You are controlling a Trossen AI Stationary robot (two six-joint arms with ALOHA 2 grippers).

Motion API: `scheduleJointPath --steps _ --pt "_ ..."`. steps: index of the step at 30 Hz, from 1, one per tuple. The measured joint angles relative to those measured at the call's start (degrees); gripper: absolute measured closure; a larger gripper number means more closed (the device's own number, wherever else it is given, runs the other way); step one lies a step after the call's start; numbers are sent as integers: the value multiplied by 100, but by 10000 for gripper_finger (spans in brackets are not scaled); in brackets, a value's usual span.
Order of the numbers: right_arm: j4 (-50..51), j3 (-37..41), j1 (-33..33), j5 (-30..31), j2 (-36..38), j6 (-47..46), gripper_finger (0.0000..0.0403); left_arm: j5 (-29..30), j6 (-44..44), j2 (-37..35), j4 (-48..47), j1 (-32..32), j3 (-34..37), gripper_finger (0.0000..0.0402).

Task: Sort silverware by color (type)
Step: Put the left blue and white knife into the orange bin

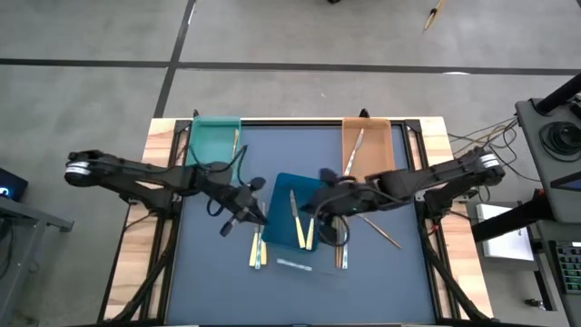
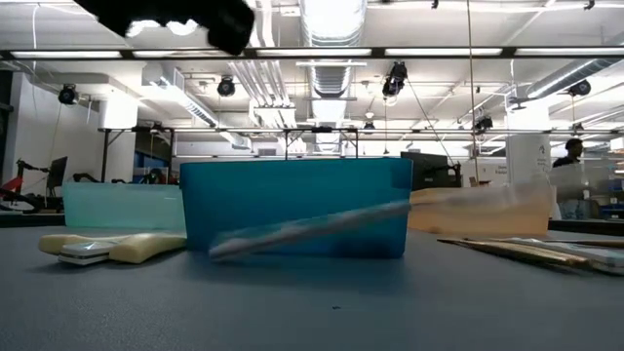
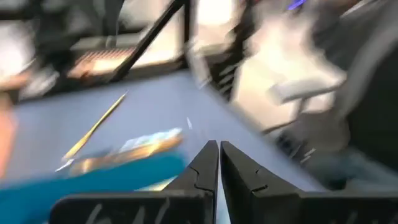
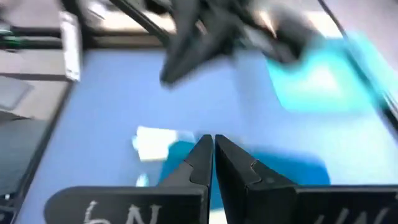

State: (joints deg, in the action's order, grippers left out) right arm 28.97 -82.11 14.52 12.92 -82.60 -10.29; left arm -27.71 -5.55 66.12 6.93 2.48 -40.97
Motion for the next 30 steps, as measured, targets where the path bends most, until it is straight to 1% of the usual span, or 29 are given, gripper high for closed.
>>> scheduleJointPath --steps 3,6,8,10,12,14,16,22,24,27,30 --pt "691 79 220 235 218 -1006 394 717 -21 -442 -666 166 35 402" --pt "716 293 498 223 256 -1790 394 1003 40 -680 -812 300 155 402" --pt "724 413 695 213 188 -2384 394 1153 105 -732 -847 389 214 402" --pt "722 544 871 204 104 -3001 394 1464 178 -733 -769 500 223 401" --pt "717 655 1025 176 -48 -3586 394 1802 239 -670 -716 644 223 401" --pt "744 722 1193 161 -260 -4029 394 1955 263 -538 -676 817 225 401" --pt "715 728 1370 159 -500 -4210 394 2086 265 -411 -579 1031 227 401" --pt "667 695 1845 195 -1335 -4235 394 2752 341 61 -28 1762 229 401" --pt "667 689 1947 350 -1603 -4391 394 3052 404 220 156 2013 229 401" --pt "620 679 2077 624 -1990 -4700 394 3666 560 500 376 2354 229 401" --pt "511 670 2204 829 -2359 -4948 394 4023 656 841 490 2669 113 401"
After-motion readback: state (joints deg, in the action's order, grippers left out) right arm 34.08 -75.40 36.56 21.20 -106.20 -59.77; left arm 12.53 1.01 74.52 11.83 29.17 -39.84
